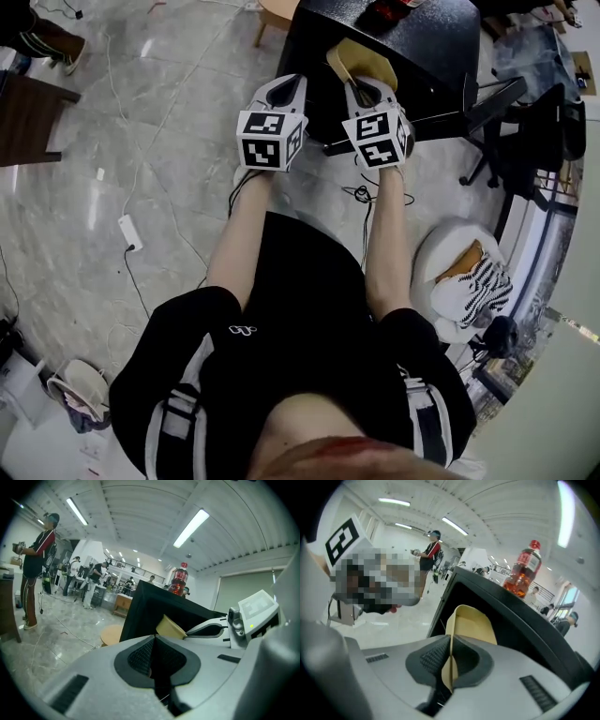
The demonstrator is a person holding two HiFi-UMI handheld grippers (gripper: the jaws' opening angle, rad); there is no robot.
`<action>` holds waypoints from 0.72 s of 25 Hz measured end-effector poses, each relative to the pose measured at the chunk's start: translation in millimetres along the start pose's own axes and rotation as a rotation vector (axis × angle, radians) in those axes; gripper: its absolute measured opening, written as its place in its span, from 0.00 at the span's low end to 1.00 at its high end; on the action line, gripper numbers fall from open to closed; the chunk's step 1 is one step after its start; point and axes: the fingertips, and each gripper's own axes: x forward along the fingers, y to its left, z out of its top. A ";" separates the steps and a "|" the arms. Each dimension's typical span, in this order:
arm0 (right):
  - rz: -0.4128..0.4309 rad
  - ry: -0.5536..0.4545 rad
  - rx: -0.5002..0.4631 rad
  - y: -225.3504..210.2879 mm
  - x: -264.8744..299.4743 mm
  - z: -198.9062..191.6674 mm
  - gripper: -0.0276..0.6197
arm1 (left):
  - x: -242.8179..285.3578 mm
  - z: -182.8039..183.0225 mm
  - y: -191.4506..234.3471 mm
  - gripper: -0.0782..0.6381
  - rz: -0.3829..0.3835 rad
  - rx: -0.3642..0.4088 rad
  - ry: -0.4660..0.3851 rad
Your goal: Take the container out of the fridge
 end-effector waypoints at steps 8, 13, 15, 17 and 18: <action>0.028 -0.256 0.439 9.0 -59.0 0.7 0.07 | -21.3 8.5 -28.9 0.12 -0.011 0.076 -0.022; -0.027 -0.374 0.662 4.5 -91.5 -18.3 0.07 | -34.7 16.2 -54.3 0.12 -0.010 0.170 -0.056; -0.048 -0.435 0.758 3.3 -103.3 -25.2 0.07 | -36.4 17.3 -62.8 0.12 -0.021 0.186 -0.060; -0.066 -0.495 0.843 -0.1 -114.1 -30.7 0.07 | -36.8 20.5 -70.9 0.12 -0.034 0.196 -0.071; -0.079 -0.520 0.874 -3.6 -119.3 -33.1 0.07 | -36.4 23.4 -74.9 0.12 -0.040 0.197 -0.081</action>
